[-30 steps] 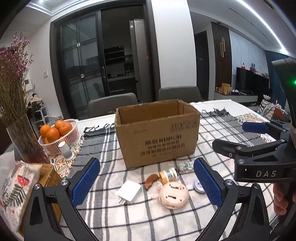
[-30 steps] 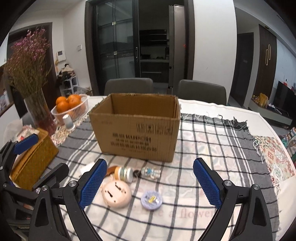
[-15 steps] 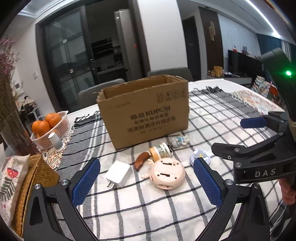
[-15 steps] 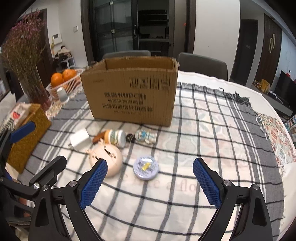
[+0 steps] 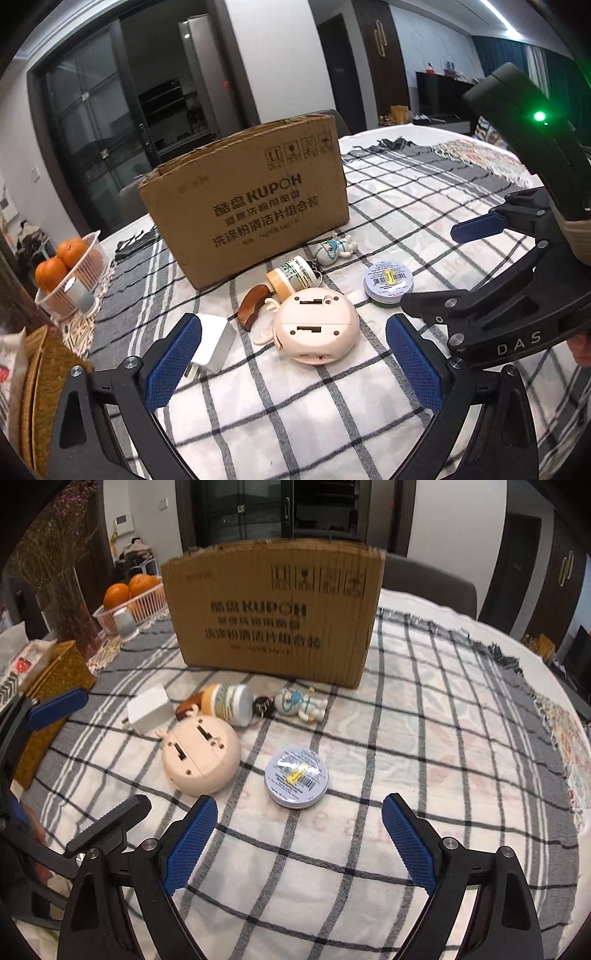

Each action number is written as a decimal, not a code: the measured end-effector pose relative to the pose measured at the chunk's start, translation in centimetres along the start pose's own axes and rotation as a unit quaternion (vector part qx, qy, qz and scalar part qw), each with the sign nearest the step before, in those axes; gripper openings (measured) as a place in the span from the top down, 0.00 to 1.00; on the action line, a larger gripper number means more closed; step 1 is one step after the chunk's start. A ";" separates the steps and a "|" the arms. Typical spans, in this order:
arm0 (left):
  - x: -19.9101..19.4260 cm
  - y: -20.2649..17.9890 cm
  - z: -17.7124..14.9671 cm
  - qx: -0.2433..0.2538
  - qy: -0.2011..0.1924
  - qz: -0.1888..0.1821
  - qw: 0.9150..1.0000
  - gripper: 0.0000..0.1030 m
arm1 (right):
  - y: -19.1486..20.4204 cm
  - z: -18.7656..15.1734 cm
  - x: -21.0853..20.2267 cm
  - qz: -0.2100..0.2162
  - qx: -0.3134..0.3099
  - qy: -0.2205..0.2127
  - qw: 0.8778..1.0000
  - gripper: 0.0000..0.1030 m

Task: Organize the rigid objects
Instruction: 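Grasp the peach round gadget with the left tool while the right tool grasps the labeled tin, then lift the peach gadget with the left tool while the right tool carries the tin over the box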

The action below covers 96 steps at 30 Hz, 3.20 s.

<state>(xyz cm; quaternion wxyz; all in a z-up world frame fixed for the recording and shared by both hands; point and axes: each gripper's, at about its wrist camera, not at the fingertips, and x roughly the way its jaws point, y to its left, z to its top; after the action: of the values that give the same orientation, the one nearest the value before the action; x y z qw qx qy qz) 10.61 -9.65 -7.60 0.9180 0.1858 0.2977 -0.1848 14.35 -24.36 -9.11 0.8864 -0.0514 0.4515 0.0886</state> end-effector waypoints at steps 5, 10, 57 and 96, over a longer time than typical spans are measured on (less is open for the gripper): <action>1.6 -0.6 0.0 0.038 0.001 -0.001 0.999 0.02 | -0.6 -0.2 2.1 0.003 0.002 0.028 1.000 0.18; 3.1 -0.5 -0.1 0.048 0.014 -0.022 0.999 0.05 | -0.7 -0.1 3.5 0.005 -0.004 0.041 0.999 0.20; 7.1 1.0 -1.0 -0.053 0.081 -0.066 0.993 0.29 | 0.3 1.0 5.2 0.009 -0.035 0.034 0.999 0.49; -1.0 9.2 6.5 -0.152 -0.034 0.046 0.987 0.29 | 2.0 7.7 -4.0 -0.009 0.030 -0.115 0.993 0.48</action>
<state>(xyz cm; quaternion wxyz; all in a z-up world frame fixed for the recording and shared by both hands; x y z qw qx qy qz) 17.17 -4.41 0.07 0.9527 0.0509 0.2819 -0.1016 17.78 -21.53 -1.37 0.9342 -0.0182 0.3488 0.0723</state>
